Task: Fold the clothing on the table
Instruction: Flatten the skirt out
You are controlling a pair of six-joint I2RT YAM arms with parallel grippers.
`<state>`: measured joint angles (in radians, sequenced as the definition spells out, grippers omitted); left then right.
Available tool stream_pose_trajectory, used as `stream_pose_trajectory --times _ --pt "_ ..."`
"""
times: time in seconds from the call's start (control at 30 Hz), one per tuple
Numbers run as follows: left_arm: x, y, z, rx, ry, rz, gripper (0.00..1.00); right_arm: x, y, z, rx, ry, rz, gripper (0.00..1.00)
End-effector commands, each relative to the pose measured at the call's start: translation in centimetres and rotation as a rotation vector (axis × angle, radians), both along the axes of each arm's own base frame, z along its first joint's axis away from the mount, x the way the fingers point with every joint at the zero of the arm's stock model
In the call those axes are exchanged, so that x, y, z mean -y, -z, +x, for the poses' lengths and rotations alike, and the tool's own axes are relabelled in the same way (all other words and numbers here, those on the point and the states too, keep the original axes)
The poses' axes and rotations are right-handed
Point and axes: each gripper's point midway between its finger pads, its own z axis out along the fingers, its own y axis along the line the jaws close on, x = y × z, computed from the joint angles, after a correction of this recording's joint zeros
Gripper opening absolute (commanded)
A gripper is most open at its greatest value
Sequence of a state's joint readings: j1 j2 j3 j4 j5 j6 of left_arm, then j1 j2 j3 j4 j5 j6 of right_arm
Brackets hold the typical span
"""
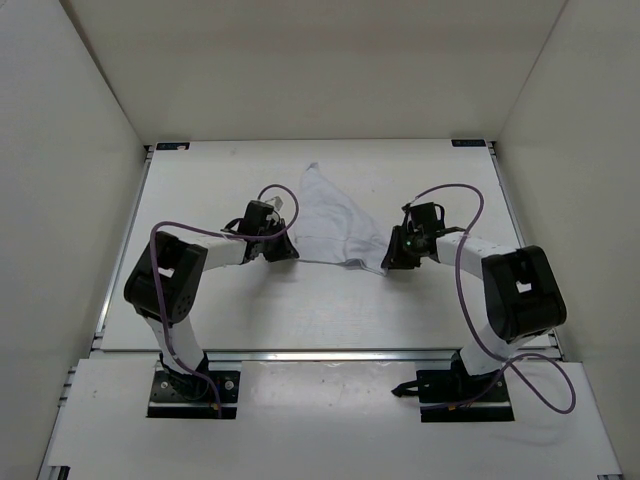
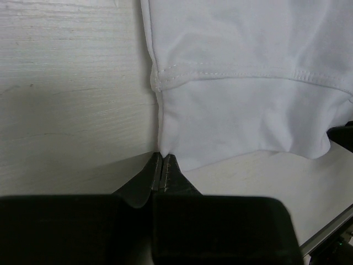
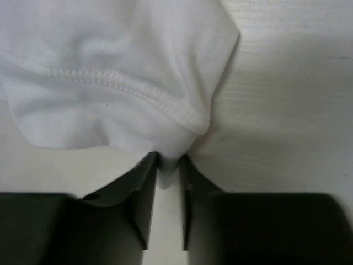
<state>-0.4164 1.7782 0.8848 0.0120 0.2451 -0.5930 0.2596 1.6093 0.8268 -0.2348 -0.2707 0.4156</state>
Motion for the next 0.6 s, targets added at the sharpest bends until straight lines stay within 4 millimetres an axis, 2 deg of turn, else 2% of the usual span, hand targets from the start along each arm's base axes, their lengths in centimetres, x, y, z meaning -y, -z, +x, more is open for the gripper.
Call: stream_pose_trajectory --times 0.0,0.03,0.1,0.23,0.3,0.37,0.4,0.47,0.5,0.53,0.57 --pt "-0.4 -1.5 0.4 0.027 0.006 0.006 0.00 -0.6 0.6 0.8 -0.005 0.010 0.014 0.16" --pt "-0.4 -1.6 0.4 0.026 0.004 0.003 0.00 -0.7 0.7 0.9 -0.006 0.009 0.013 0.07" --pt "-0.4 -1.9 0.2 0.033 0.013 0.011 0.00 -0.6 1.2 1.0 -0.018 0.010 0.001 0.00" --pt "-0.3 -2.8 0.2 0.054 0.039 0.023 0.00 -1.2 -0.3 2.1 0.039 -0.028 -0.041 0.00" --pt "-0.2 -4.1 0.9 0.092 0.066 0.035 0.00 -0.2 -2.2 3.5 0.095 -0.003 -0.091 0.00" --pt "-0.3 -5.8 1.9 0.135 0.082 0.049 0.00 0.6 -5.8 6.5 0.201 0.000 -0.079 0.01" --pt "-0.3 -7.5 2.9 0.179 0.088 0.054 0.00 1.0 -6.7 7.1 0.210 0.004 -0.067 0.00" --pt "-0.5 -10.7 4.7 0.265 0.109 0.074 0.00 2.3 -11.1 10.9 0.303 0.004 -0.066 0.00" --pt "-0.4 -13.3 6.1 0.325 0.105 0.065 0.00 3.0 -14.7 13.1 0.388 0.002 -0.073 0.00" --pt "-0.3 -16.0 7.5 0.386 0.110 0.063 0.00 3.2 -15.3 13.8 0.392 -0.019 -0.097 0.00" --pt "-0.8 -17.8 8.5 0.421 0.107 0.077 0.00 3.5 -18.4 15.5 0.450 -0.012 -0.113 0.00"
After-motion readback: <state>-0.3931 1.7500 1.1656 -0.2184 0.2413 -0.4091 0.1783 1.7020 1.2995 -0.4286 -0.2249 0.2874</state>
